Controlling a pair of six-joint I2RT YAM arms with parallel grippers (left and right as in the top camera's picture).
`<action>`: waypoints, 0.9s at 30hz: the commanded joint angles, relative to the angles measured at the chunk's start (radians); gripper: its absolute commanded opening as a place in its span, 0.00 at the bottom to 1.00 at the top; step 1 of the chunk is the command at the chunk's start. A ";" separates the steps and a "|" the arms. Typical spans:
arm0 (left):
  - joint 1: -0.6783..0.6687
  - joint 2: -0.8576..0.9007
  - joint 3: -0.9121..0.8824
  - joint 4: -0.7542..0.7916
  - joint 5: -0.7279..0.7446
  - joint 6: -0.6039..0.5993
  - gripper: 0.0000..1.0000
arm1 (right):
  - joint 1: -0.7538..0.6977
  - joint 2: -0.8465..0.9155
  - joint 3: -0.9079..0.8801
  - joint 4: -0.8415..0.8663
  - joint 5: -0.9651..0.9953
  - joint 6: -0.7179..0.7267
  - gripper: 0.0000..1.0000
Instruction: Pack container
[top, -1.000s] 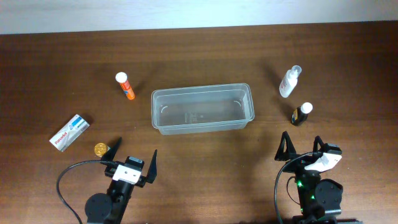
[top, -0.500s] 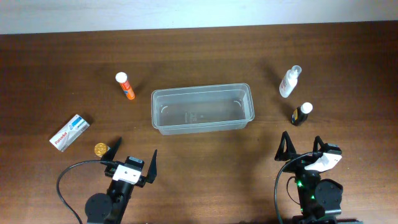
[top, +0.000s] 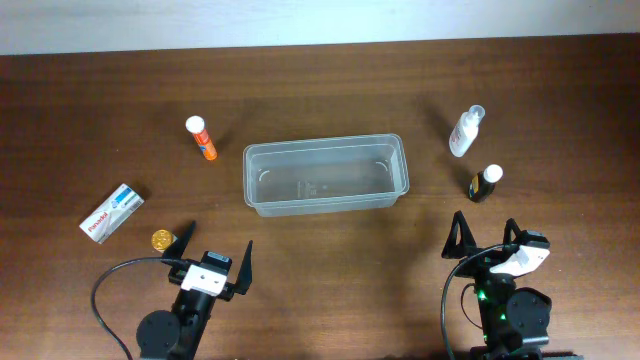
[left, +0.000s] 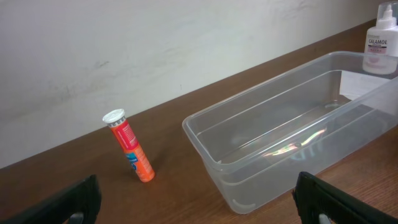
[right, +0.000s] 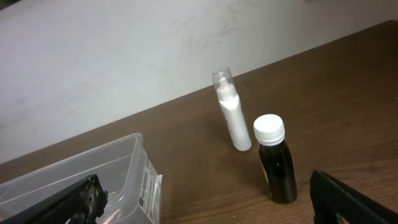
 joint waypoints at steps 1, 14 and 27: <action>0.006 -0.008 -0.007 0.000 -0.004 -0.010 0.99 | 0.007 -0.008 -0.014 0.005 -0.009 -0.013 0.98; 0.006 -0.008 -0.007 0.000 -0.004 -0.010 0.99 | 0.007 0.006 0.103 0.076 -0.159 -0.048 0.98; 0.006 -0.008 -0.007 0.000 -0.004 -0.010 0.99 | 0.005 0.725 0.929 -0.467 -0.193 -0.118 0.98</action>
